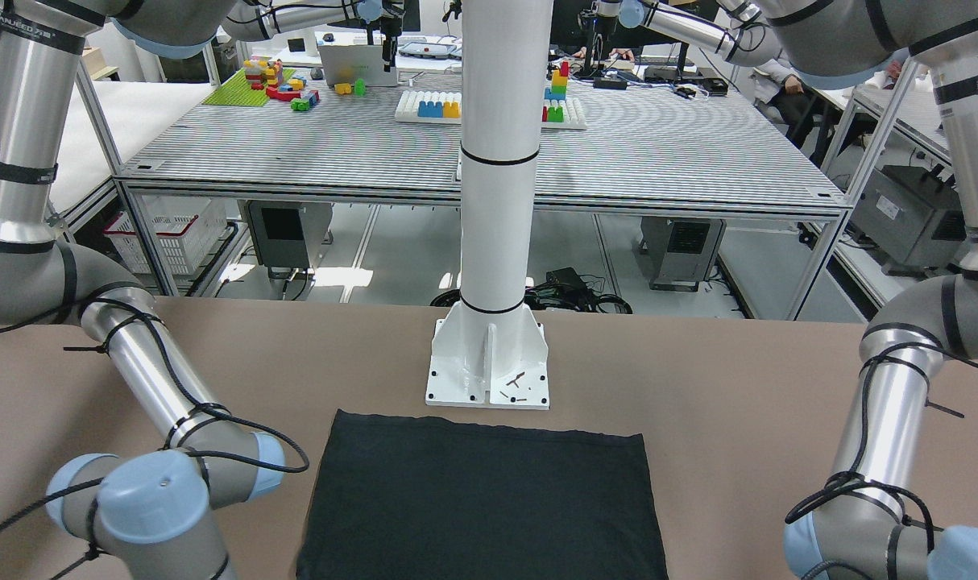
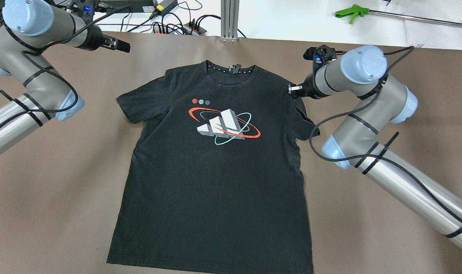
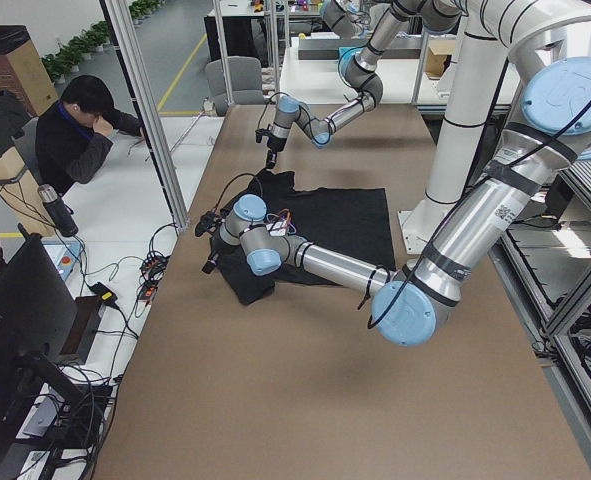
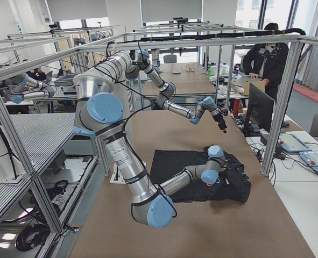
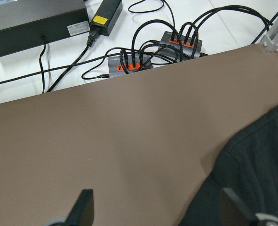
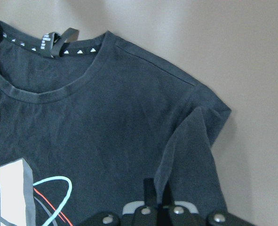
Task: Fold clothes
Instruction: 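Grasp the sleeve near the right gripper and fold it inward over the shirt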
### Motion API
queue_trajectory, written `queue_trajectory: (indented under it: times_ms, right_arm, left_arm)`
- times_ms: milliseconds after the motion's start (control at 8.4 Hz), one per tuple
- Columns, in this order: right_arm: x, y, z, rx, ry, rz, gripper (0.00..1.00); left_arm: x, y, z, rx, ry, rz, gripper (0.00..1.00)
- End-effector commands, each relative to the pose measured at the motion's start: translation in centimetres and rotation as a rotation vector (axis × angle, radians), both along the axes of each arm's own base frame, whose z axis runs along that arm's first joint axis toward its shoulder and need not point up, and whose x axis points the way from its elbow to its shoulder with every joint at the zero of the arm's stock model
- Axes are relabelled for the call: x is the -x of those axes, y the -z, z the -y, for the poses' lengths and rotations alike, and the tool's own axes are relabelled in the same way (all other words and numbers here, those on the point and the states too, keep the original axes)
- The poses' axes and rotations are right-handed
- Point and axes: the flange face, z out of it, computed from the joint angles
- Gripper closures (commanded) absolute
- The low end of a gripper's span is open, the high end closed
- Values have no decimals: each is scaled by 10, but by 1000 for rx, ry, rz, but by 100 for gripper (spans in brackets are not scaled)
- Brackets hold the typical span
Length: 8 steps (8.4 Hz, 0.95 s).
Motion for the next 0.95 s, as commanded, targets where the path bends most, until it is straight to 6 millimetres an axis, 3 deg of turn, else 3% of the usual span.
queue_trajectory:
  times_ms: [0,119,476,833]
  right_arm:
    - [89,49,5,-23,-93,-46,100]
    - [100,56,11,-20,-100,-52,100]
    - [113,46,26,-23,-138,-89,100]
    - [118,69,25,-47,-147,-72,99]
  left_arm:
    - [-4,-5,1,9,-6,10,6]
    - [-7,-7,1,10,-10,12,6]
    - [-10,-7,0,5,2,19,6]
    - [-11,-6,0,4,0,18,6]
